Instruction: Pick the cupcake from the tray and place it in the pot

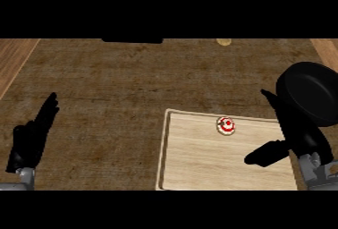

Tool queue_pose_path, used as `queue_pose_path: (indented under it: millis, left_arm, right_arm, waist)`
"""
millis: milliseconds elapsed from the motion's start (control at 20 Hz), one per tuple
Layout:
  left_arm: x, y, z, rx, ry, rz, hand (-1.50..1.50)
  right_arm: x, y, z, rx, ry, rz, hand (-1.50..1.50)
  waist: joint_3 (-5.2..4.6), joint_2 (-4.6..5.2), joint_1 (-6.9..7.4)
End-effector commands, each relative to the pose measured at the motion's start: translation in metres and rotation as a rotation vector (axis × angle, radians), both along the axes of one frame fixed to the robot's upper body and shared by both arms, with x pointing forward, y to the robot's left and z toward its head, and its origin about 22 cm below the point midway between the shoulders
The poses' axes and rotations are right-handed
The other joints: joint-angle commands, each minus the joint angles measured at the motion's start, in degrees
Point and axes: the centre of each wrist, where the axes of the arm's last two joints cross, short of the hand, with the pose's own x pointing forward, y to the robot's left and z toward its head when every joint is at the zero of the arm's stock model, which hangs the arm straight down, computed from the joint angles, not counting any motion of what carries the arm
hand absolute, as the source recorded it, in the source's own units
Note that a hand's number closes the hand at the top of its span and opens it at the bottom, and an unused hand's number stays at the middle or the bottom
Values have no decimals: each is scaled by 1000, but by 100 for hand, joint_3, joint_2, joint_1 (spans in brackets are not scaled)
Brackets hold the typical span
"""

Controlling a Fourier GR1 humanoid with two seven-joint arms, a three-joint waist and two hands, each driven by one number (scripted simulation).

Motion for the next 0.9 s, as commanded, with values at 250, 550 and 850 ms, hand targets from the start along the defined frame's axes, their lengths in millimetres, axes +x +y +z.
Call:
queue_pose_path:
  millis: [250,550,850]
  left_arm:
    - [5,24,17,4,11,19,0]
    - [-11,10,-9,-9,4,26,0]
    - [1,12,-3,8,6,46,0]
  right_arm:
    - [54,47,12,-23,283,49,-150]
    - [78,57,0,-70,353,50,-150]
    - [94,62,-12,-113,396,59,-150]
  waist:
    - [12,-18,-100]
    - [11,-16,-132]
    - [13,-10,-169]
